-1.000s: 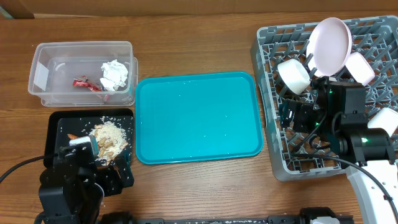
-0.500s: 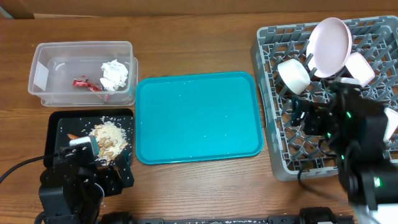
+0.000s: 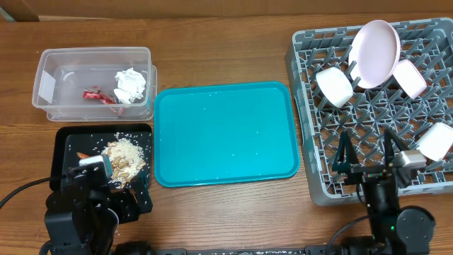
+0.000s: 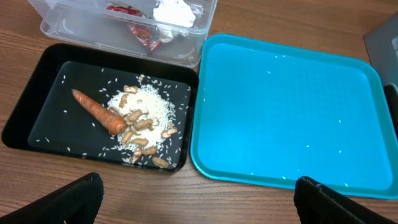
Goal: Sort waste into correct bins and load items into the dishwasher
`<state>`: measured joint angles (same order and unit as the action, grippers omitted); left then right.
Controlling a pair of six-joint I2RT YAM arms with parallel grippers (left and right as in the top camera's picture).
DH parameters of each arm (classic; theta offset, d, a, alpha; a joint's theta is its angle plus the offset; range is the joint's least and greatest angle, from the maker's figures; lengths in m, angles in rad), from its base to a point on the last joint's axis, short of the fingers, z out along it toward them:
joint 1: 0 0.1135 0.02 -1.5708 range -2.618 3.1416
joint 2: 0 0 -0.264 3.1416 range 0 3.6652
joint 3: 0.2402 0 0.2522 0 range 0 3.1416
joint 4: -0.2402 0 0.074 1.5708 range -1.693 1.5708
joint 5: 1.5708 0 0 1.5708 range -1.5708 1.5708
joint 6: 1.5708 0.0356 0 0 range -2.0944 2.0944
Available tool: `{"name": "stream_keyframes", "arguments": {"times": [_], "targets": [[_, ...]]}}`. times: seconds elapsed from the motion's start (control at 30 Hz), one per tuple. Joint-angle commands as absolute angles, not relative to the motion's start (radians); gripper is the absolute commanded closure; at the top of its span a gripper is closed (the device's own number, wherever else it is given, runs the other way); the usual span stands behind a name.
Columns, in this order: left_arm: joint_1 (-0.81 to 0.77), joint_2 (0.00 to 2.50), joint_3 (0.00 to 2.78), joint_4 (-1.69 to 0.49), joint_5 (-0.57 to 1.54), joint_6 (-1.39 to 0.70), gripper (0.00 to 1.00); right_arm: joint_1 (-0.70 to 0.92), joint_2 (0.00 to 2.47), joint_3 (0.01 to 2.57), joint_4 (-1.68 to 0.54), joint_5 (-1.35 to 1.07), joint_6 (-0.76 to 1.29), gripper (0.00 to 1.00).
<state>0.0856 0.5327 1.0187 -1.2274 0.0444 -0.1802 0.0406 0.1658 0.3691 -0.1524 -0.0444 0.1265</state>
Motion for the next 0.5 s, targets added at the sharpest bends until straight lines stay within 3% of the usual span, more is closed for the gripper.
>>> {"name": "stream_keyframes", "arguments": {"times": [0.0,0.2,0.47], "targets": [[0.089,0.524,1.011,-1.227,0.034,-0.187,0.00,0.039,0.059,0.218,-0.023,-0.037,0.124,0.00],[0.089,0.524,1.011,-1.227,0.034,-0.187,0.00,0.037,0.002,0.080,0.079,-0.039,0.124,0.00],[0.089,0.524,1.011,-1.227,0.034,-0.187,0.00,0.037,0.003,0.008,-0.082,-0.052,0.123,0.00]]}}
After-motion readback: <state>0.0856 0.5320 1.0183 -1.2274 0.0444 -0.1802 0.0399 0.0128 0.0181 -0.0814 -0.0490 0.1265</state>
